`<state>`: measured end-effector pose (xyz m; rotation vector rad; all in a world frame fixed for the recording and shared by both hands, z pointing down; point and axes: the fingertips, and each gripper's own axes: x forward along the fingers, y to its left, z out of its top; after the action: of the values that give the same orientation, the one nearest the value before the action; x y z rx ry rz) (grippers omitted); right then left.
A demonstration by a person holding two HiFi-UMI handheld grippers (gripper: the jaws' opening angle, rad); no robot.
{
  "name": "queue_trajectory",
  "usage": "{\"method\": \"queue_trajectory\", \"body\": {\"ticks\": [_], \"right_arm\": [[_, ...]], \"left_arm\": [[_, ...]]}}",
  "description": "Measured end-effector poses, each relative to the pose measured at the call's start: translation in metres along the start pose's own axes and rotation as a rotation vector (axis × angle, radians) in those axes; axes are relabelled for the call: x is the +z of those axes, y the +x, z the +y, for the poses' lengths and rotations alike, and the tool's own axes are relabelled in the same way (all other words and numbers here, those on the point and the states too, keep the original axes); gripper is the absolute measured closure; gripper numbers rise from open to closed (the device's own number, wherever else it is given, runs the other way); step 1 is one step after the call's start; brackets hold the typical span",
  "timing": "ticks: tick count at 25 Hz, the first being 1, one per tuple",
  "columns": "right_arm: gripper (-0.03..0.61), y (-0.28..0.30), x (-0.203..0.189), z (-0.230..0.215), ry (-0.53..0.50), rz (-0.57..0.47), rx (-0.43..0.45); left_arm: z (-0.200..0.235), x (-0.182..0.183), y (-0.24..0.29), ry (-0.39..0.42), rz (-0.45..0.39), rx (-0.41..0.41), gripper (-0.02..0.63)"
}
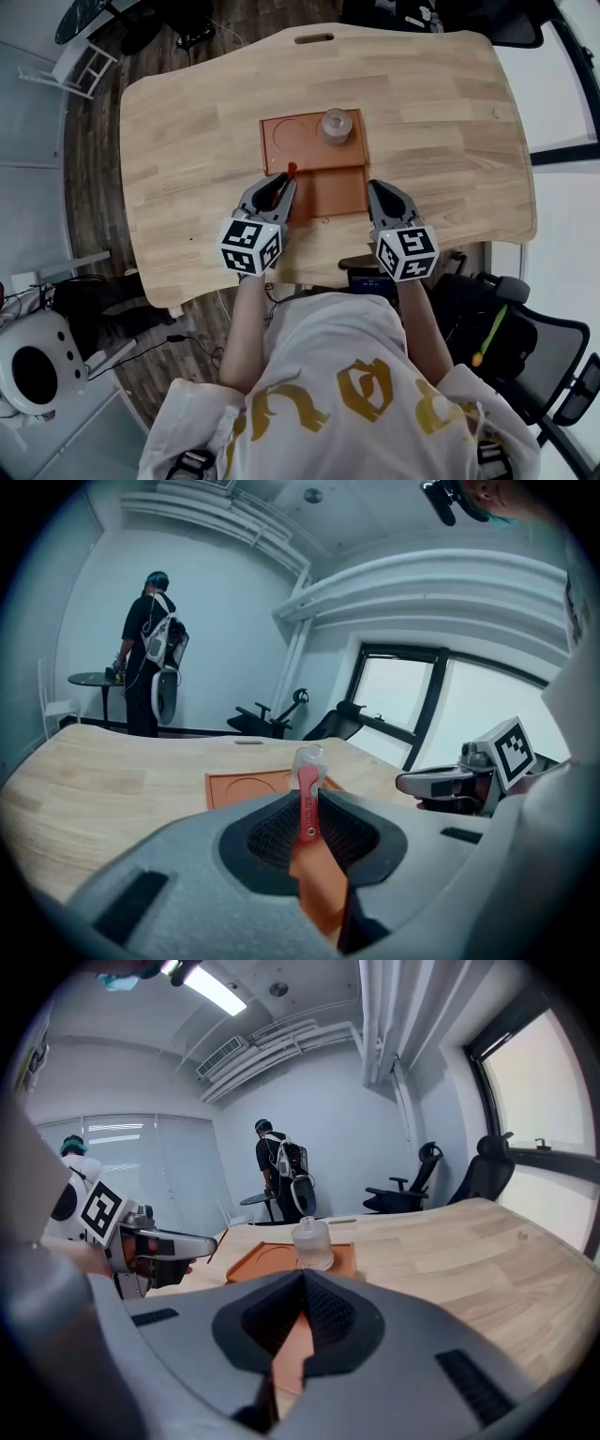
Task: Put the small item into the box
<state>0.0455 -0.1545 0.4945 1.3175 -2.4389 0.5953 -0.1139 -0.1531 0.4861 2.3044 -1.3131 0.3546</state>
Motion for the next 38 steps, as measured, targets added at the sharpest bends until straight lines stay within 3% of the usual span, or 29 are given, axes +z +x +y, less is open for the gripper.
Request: {"method": "queue_trajectory", "body": {"ticks": [31, 38], "right_arm": [[0.568, 0.028, -0.043, -0.024, 0.038, 0.126, -0.019], [0.568, 0.033, -0.051, -0.033, 0.054, 0.152, -0.026]], "left_arm": [[-0.022, -0.072, 0.064, 0.077, 0.306, -0.115, 0.554], [-0.021, -0.096, 0.076, 0.102, 0.425, -0.101, 0.554]]}}
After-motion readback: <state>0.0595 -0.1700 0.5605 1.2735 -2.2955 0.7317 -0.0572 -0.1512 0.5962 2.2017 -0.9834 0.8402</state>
